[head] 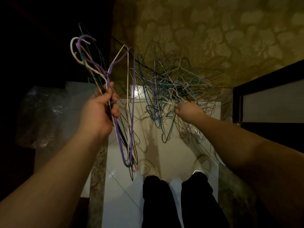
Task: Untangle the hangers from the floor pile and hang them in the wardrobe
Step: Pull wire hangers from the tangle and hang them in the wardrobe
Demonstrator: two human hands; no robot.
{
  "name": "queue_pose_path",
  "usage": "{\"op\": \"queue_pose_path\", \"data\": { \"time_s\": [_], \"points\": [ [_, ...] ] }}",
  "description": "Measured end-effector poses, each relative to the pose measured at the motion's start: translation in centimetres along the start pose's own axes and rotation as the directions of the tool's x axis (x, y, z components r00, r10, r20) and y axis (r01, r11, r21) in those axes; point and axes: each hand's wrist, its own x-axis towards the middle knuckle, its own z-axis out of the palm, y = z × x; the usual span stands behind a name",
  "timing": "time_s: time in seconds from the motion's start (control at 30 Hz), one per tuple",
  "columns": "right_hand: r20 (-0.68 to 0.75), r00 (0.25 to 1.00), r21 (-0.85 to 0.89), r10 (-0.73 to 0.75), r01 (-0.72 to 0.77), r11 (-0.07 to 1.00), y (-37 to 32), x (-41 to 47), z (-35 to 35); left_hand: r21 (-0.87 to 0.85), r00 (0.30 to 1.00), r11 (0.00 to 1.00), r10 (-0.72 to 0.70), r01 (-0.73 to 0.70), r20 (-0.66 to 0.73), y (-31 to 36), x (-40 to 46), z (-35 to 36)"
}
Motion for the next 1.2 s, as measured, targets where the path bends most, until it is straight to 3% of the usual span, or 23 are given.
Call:
{"op": "queue_pose_path", "data": {
  "time_s": [0.23, 0.4, 0.63, 0.9, 1.03, 1.2],
  "points": [
    [-0.051, 0.998, 0.182, 0.045, -0.035, 0.983, 0.5, 0.0, 0.3, -0.007, 1.000, 1.000, -0.018, 0.018, 0.018, -0.1, 0.3, -0.4],
    [-0.088, 0.986, 0.428, 0.140, -0.090, 0.899, 1.9, -1.8, -1.0, 0.030, 1.000, 0.999, -0.017, 0.016, 0.022, 0.5, -0.5, -0.9],
    [-0.098, 0.989, 0.470, 0.114, -0.055, 0.881, 1.6, -9.2, -6.0, 0.014, 0.999, 0.999, -0.037, 0.037, 0.023, 4.2, -5.1, -1.7],
    [-0.081, 0.997, 0.247, 0.010, 0.010, 0.969, -4.4, -21.3, -13.9, -0.003, 0.999, 0.999, -0.034, 0.034, -0.032, 9.5, -16.3, -4.5],
    [-0.153, 0.981, 0.132, -0.116, 0.136, 0.982, -8.6, -28.3, -16.4, 0.000, 0.994, 1.000, 0.013, -0.013, -0.105, 10.4, -24.2, -6.3],
    [-0.178, 0.935, 0.020, -0.308, 0.316, 0.949, -12.2, -36.2, -15.9, -0.143, 0.975, 0.984, 0.075, -0.107, -0.209, 7.4, -34.7, -8.8]
  ]
}}
